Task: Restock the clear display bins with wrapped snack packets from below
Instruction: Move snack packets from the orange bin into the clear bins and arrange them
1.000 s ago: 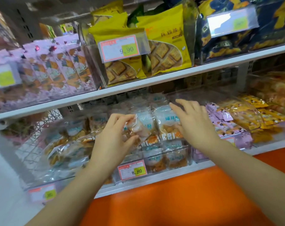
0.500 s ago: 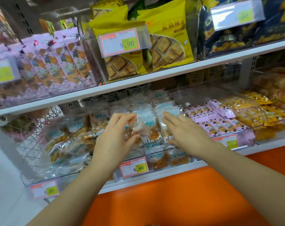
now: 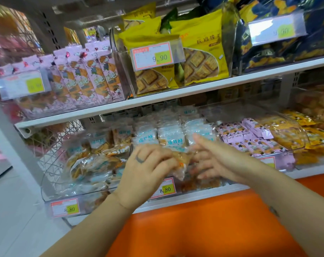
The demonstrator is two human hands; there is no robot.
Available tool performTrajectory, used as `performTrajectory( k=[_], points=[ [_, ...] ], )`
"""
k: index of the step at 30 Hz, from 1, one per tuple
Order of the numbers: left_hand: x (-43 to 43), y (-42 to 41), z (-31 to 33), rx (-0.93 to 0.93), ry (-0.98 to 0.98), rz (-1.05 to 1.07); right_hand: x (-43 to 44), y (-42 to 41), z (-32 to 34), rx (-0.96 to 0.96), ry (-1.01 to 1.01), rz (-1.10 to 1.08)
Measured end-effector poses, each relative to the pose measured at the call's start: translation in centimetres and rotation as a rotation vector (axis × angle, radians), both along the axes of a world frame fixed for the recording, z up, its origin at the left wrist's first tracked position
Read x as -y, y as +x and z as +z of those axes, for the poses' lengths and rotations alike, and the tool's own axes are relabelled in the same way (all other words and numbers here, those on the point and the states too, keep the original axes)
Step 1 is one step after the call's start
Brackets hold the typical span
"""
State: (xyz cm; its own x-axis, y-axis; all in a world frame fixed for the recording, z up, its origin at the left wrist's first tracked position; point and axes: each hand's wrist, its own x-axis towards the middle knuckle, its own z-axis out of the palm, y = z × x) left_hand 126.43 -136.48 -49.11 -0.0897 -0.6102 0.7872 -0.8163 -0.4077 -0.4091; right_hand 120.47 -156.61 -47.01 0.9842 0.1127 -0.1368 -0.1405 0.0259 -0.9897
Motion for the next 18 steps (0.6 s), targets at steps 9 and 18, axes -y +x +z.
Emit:
performTrajectory(
  k=[9,18],
  points=[
    [-0.1,-0.9,-0.3,-0.702,-0.002,0.062,0.7,1.0,-1.3,0.212,-0.011,-0.207],
    [1.9,-1.5,1.8,-1.303,-0.118,-0.026,-0.2,0.6,-1.3,0.441,-0.044,-0.283]
  ],
)
